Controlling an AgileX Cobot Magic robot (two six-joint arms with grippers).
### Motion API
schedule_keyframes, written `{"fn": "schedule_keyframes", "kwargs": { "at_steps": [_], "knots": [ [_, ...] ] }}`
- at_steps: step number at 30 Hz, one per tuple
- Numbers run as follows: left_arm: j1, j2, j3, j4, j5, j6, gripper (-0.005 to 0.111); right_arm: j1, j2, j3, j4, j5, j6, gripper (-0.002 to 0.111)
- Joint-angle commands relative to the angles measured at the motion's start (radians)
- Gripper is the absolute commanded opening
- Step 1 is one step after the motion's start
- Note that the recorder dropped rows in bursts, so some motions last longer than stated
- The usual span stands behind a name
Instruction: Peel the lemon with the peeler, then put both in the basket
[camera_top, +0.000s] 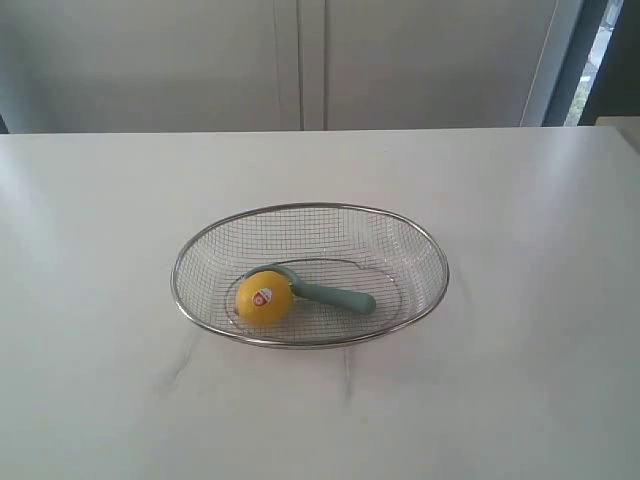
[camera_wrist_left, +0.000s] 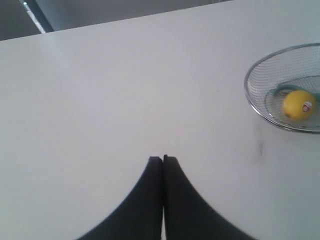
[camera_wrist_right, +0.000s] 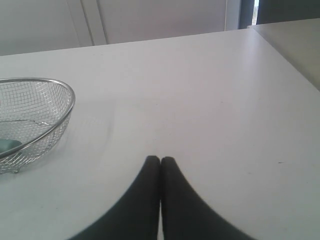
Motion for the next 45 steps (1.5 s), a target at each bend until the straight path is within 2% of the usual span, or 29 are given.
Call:
{"fn": "schedule_keyframes", "kwargs": {
  "at_steps": [1, 7, 10, 13, 18, 26, 33, 35, 36, 42, 45],
  "knots": [
    [0.06, -0.055, 0.005, -0.003, 0.002, -0.006, 0.0, -0.011, -0.005, 0.004, -0.008, -0.003, -0.011, 0.0],
    [0.103, -0.137, 0.005, 0.009, -0.033, 0.002, 0.0, -0.011, -0.005, 0.004, -0.008, -0.003, -0.011, 0.0],
    [0.123, -0.176, 0.033, -0.013, -0.134, -0.005, 0.0, -0.011, -0.005, 0.004, -0.008, -0.003, -0.011, 0.0],
    [0.134, -0.209, 0.112, -0.042, -0.324, -0.005, 0.0, -0.011, -0.005, 0.004, -0.008, -0.003, -0.011, 0.0],
    [0.134, -0.225, 0.334, -0.089, -0.606, -0.013, 0.0, -0.011, -0.005, 0.004, -0.008, -0.003, -0.011, 0.0],
    [0.134, -0.242, 0.777, -0.214, -0.992, -0.052, 0.0, -0.011, -0.005, 0.004, -0.008, -0.003, -0.011, 0.0],
    [0.134, -0.387, 1.11, -0.277, -1.21, -0.094, 0.0, -0.011, -0.005, 0.004, -0.008, -0.003, -0.011, 0.0],
    [0.134, -0.455, 1.158, -0.303, -1.224, -0.109, 0.0, -0.011, -0.005, 0.004, -0.008, -0.003, -0.011, 0.0],
    [0.134, -0.455, 1.158, -0.304, -1.178, -0.106, 0.0, -0.011, -0.005, 0.004, -0.008, -0.003, -0.011, 0.0],
    [0.134, -0.455, 1.158, -0.304, -1.164, -0.106, 0.0, -0.011, -0.005, 0.004, -0.006, -0.002, -0.011, 0.0],
    [0.134, -0.455, 1.158, -0.269, -1.038, -0.098, 0.0, -0.011, -0.005, 0.004, -0.006, -0.002, -0.011, 0.0]
  ]
}}
